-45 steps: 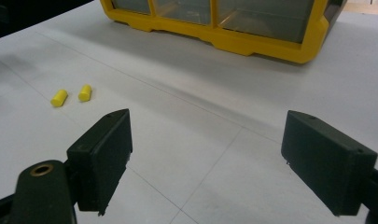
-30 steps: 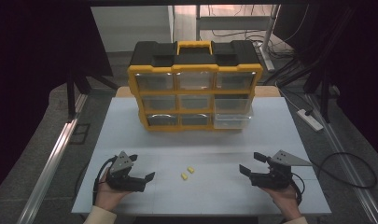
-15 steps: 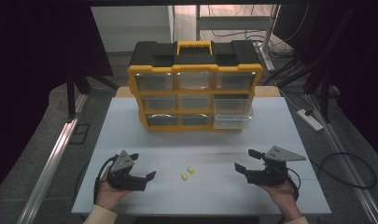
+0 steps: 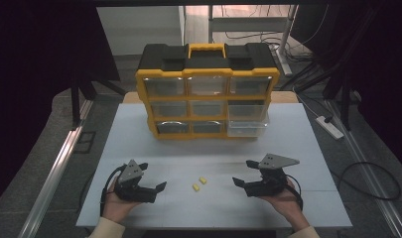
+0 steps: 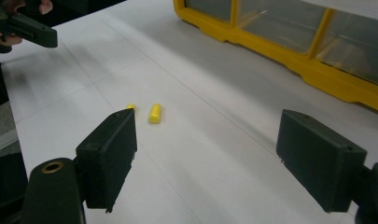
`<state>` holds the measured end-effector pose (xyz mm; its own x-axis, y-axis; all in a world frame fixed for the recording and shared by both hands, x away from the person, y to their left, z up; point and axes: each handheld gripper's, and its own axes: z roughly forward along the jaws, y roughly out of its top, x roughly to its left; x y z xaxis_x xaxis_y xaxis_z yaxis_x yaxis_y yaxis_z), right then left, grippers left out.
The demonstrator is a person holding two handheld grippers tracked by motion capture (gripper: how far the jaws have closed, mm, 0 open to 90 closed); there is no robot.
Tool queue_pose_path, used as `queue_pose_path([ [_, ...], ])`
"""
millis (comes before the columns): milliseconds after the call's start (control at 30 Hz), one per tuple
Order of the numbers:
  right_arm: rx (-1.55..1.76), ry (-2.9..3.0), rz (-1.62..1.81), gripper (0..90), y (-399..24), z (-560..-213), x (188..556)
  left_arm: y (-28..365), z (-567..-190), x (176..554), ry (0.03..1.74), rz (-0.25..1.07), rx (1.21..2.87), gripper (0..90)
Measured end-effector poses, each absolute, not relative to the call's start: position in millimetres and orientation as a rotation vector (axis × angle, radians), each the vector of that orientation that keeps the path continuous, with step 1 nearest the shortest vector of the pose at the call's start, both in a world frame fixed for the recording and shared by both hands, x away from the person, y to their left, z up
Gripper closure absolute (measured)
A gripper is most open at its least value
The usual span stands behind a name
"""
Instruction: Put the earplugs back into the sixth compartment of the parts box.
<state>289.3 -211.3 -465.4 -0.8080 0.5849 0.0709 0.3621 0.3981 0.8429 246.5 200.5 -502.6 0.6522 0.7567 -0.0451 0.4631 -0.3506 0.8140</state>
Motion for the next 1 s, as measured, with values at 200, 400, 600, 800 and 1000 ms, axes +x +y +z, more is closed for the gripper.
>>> queue_pose_path([
  [200,0.821,2.461,1.341,20.9,-198,-464,295,198,-502,245,0.944,0.440,2.007,6.0],
  [400,0.795,2.496,1.312,21.2,-178,-463,300,196,-502,245,0.939,0.434,2.008,6.0],
  [600,0.788,2.527,1.292,21.3,-160,-465,307,197,-502,245,0.940,0.437,2.007,6.1],
  [800,0.777,2.558,1.294,21.4,-141,-466,315,197,-502,245,0.942,0.436,2.006,6.2],
  [1000,0.778,2.593,1.236,21.4,-129,-468,318,196,-503,245,0.939,0.431,2.012,6.2],
])
